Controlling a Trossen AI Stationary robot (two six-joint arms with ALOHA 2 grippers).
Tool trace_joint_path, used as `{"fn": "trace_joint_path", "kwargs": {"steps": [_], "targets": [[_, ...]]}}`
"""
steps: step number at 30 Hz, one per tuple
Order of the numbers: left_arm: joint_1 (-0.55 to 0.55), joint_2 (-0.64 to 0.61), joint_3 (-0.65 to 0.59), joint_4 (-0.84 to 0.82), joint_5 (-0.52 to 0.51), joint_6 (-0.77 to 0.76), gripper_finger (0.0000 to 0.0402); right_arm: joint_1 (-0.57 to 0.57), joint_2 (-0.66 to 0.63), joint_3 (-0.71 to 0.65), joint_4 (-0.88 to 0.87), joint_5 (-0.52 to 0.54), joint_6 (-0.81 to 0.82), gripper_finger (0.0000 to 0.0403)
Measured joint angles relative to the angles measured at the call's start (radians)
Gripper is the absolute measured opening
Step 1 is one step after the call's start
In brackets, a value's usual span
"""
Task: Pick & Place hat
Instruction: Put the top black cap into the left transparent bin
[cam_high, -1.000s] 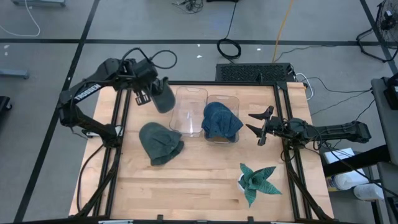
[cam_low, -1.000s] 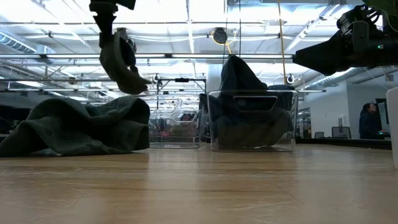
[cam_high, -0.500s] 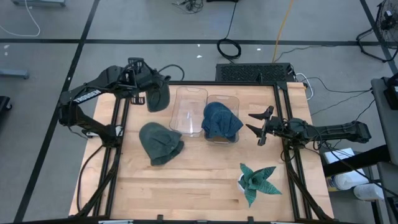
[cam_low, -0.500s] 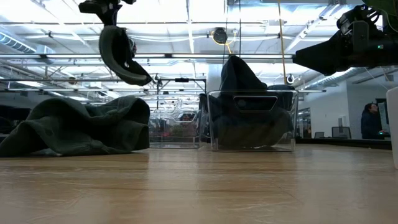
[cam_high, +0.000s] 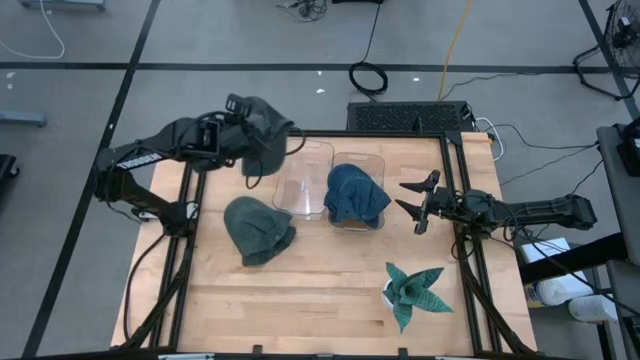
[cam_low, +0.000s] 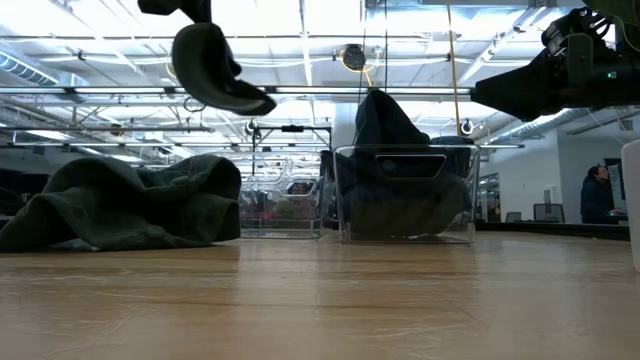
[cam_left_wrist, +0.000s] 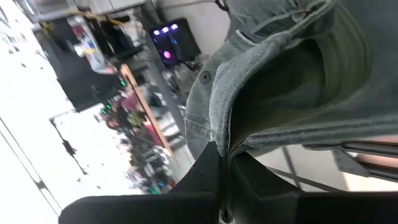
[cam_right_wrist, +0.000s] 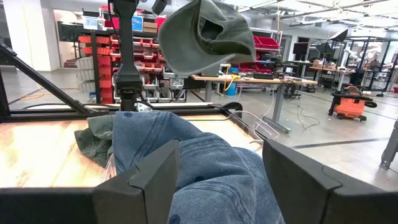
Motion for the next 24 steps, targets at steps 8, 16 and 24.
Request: {"fn": "trace_joint_path", "kwargs": {"steps": [8, 16, 24], "targets": [[-0.037, 0.019, -0.003, 0.049, -0.068, 0.143, 0.0009, 0.000, 0.000, 0.000, 0.000, 0.000, 0.000, 0.0222], [-0.120, 0.029, -0.117, 0.106, -0.257, 0.200, 0.0009, 0.000, 0.000, 0.000, 0.000, 0.000, 0.000, 0.0222], [-0.225, 0.018, -0.233, 0.158, -0.430, 0.106, 0.0009, 0.000, 0.000, 0.000, 0.000, 0.000, 0.000, 0.0222]]}}
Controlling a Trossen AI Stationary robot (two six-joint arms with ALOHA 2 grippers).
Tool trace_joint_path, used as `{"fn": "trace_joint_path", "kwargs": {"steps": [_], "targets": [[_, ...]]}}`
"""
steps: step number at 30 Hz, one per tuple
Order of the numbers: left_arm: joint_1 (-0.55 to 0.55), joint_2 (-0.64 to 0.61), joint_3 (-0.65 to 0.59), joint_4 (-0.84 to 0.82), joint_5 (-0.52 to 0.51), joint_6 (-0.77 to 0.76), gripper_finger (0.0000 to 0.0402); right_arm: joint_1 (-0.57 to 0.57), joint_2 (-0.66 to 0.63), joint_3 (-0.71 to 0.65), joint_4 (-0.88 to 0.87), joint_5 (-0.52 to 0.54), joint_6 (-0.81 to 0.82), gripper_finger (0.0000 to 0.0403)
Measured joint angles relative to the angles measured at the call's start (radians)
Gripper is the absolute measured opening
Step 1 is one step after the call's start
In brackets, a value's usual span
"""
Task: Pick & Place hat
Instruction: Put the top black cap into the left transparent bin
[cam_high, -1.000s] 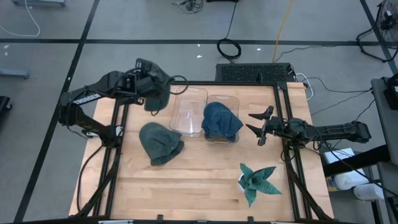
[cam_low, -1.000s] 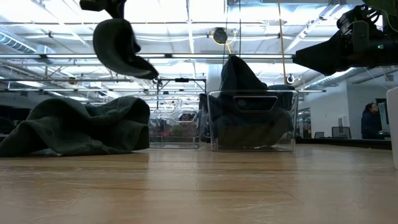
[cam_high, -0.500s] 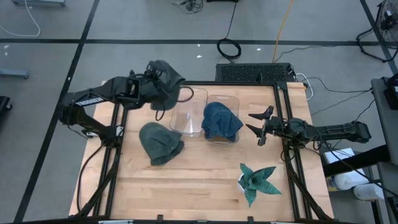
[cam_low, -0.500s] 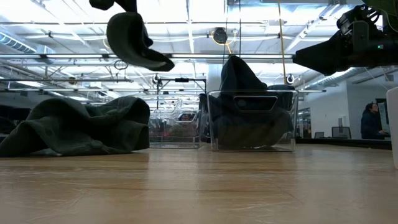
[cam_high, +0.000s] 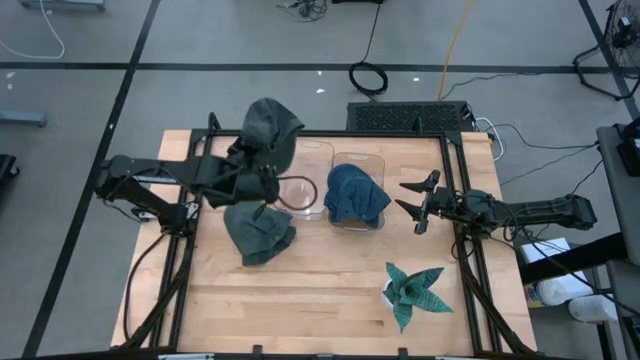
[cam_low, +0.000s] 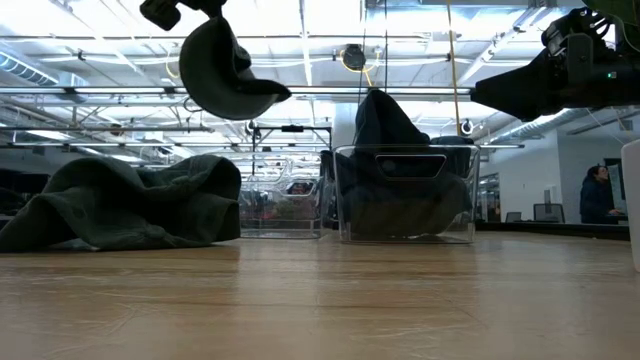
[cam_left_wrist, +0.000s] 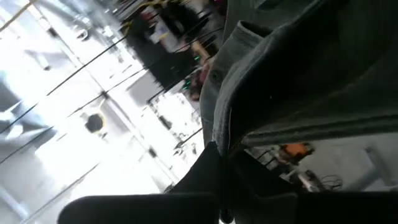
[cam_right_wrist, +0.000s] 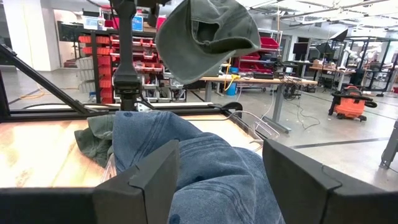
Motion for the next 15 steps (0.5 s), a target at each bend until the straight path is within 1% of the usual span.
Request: {"fn": "trace_joint_path", "kwargs": {"steps": [7, 9, 13, 15], "targets": [[-0.036, -0.002, -0.058, 0.002, -0.061, -0.175, 0.0008, 0.000, 0.000, 0.000, 0.000, 0.000, 0.000, 0.0222], [-0.025, -0.002, -0.081, 0.001, -0.060, -0.219, 0.0009, 0.000, 0.000, 0.000, 0.000, 0.000, 0.000, 0.0222], [0.011, -0.002, -0.127, 0.003, -0.038, -0.356, 0.0009, 0.000, 0.000, 0.000, 0.000, 0.000, 0.000, 0.0222], [0.025, -0.002, -0.162, 0.035, -0.045, -0.381, 0.0009, 0.000, 0.000, 0.000, 0.000, 0.000, 0.000, 0.0222]]}}
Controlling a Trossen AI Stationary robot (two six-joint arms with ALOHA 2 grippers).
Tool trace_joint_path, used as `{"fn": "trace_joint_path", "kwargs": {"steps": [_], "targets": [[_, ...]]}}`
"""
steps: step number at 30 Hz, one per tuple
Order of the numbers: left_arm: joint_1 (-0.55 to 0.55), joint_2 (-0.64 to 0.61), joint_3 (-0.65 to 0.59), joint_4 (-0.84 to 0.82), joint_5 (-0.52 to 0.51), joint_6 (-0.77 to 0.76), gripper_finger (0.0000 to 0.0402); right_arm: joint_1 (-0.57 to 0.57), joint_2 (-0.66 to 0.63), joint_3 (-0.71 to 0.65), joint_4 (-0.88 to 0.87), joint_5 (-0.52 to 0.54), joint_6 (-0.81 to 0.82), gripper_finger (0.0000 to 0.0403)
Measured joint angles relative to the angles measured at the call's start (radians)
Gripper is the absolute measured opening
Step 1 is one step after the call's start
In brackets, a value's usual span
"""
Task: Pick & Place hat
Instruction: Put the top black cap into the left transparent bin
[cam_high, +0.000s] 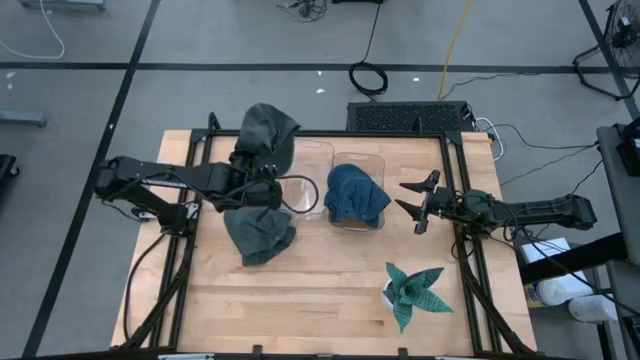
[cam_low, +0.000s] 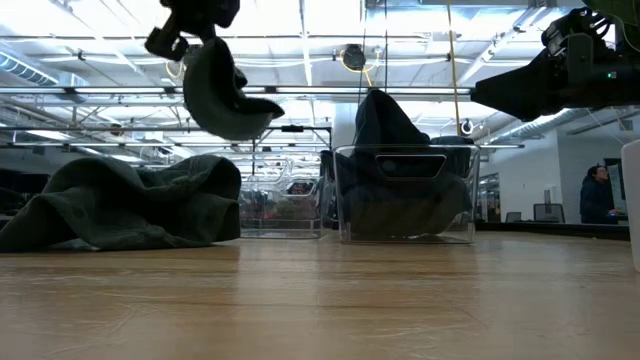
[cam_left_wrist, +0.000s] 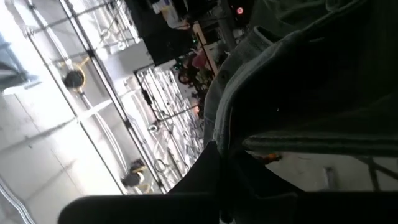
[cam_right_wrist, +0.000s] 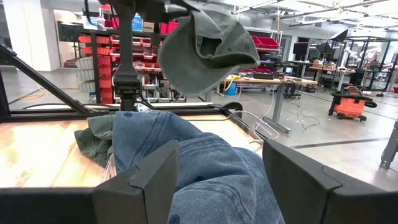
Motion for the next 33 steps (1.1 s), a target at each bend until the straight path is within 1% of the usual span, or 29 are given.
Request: {"fn": "trace_joint_path", "kwargs": {"steps": [3, 8, 13, 16, 18, 19, 22, 25, 28, 31, 33], "targets": [[0.019, 0.000, -0.055, 0.122, -0.006, -0.002, 0.0009, 0.000, 0.000, 0.000, 0.000, 0.000, 0.000, 0.0222], [0.057, -0.002, -0.116, 0.391, -0.060, 0.109, 0.0008, 0.000, 0.000, 0.000, 0.000, 0.000, 0.000, 0.0222], [0.099, -0.005, -0.171, 0.648, -0.031, 0.246, 0.0008, 0.000, 0.000, 0.000, 0.000, 0.000, 0.000, 0.0222], [0.114, -0.005, -0.224, 0.803, 0.019, 0.316, 0.0008, 0.000, 0.000, 0.000, 0.000, 0.000, 0.000, 0.0222], [0.114, -0.005, -0.272, 0.916, 0.049, 0.412, 0.0008, 0.000, 0.000, 0.000, 0.000, 0.000, 0.000, 0.0222], [0.114, -0.004, -0.297, 0.991, 0.073, 0.485, 0.0008, 0.000, 0.000, 0.000, 0.000, 0.000, 0.000, 0.0222], [0.107, -0.004, -0.362, 1.189, 0.167, 0.661, 0.0008, 0.000, 0.000, 0.000, 0.000, 0.000, 0.000, 0.0222], [0.116, -0.004, -0.420, 1.384, 0.219, 0.848, 0.0008, 0.000, 0.000, 0.000, 0.000, 0.000, 0.000, 0.0222], [0.136, -0.004, -0.469, 1.551, 0.247, 1.018, 0.0008, 0.000, 0.000, 0.000, 0.000, 0.000, 0.000, 0.0222], [0.157, -0.003, -0.510, 1.744, 0.320, 1.167, 0.0008, 0.000, 0.000, 0.000, 0.000, 0.000, 0.000, 0.0222], [0.173, -0.003, -0.540, 1.868, 0.392, 1.291, 0.0008, 0.000, 0.000, 0.000, 0.000, 0.000, 0.000, 0.0222]]}}
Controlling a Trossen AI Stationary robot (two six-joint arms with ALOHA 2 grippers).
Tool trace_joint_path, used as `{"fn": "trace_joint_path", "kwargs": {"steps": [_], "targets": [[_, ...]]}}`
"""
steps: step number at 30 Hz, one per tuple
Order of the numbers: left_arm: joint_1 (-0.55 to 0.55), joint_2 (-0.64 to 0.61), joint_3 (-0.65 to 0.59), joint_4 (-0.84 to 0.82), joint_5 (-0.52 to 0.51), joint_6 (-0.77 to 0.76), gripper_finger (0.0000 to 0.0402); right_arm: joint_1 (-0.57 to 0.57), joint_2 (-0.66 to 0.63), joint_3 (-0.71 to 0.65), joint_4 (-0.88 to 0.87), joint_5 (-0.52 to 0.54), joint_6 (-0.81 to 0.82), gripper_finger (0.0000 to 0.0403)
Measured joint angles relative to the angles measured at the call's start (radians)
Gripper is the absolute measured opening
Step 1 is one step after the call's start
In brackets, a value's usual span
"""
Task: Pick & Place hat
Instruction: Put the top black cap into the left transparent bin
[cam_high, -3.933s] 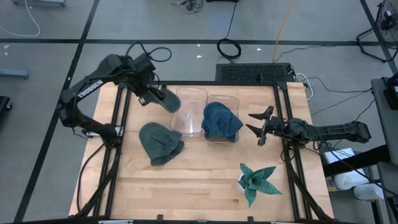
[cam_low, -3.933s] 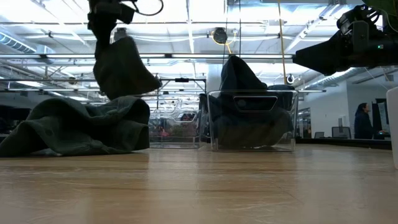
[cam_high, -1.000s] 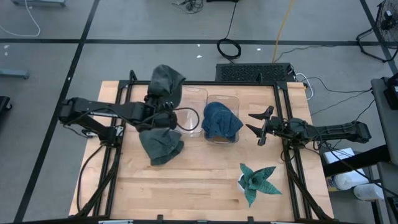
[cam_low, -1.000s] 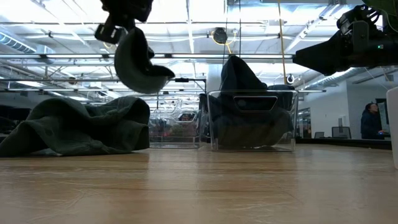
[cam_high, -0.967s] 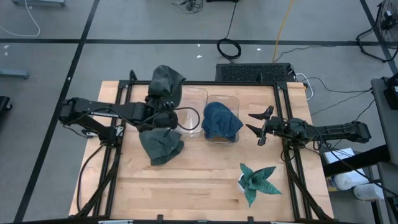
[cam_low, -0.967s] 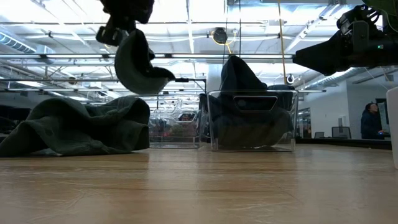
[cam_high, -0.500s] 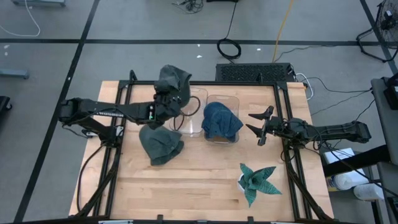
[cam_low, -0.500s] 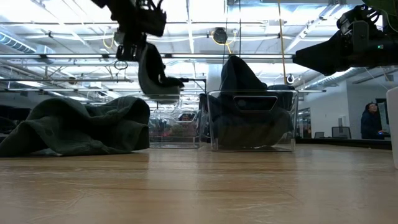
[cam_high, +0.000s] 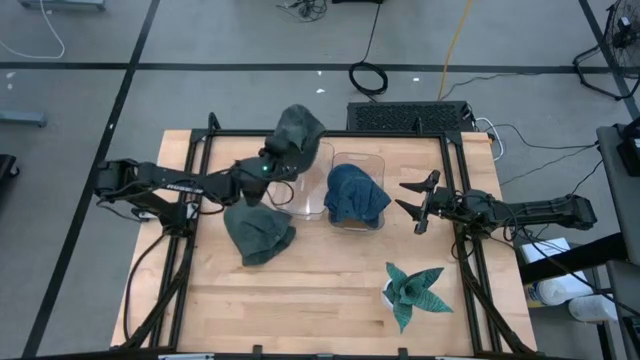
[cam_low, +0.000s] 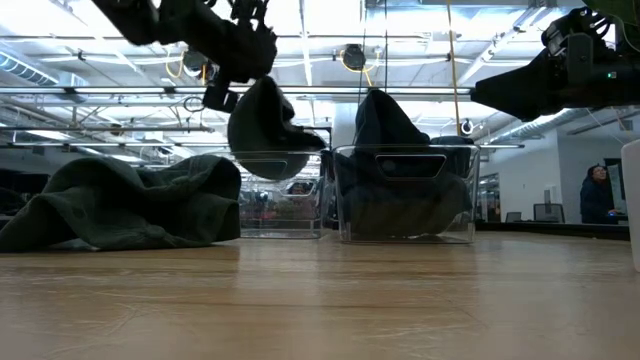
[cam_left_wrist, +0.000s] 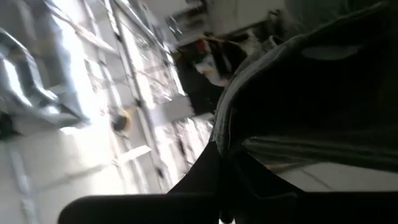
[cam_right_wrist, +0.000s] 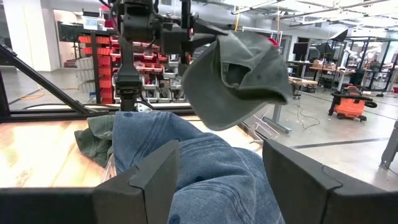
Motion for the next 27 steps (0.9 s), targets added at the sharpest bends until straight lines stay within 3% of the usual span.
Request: {"fn": "trace_joint_path", "kwargs": {"steps": [9, 12, 14, 22, 27], "targets": [[0.055, 0.000, -0.126, 0.466, 0.253, 0.379, 0.0008, 0.000, 0.000, 0.000, 0.000, 0.000, 0.000, 0.0222], [0.077, 0.003, -0.161, 0.479, 0.376, 0.550, 0.0008, 0.000, 0.001, 0.000, 0.000, 0.000, 0.000, 0.0222], [0.092, 0.005, -0.170, 0.494, 0.406, 0.663, 0.0008, 0.000, 0.003, 0.000, -0.002, 0.000, 0.000, 0.0222], [0.088, 0.021, -0.168, 0.530, 0.361, 0.655, 0.0008, 0.000, 0.006, 0.000, 0.002, 0.000, 0.000, 0.0222], [0.072, 0.022, -0.229, 0.522, 0.318, 0.707, 0.0008, 0.000, 0.006, 0.000, 0.003, 0.000, 0.000, 0.0222]]}}
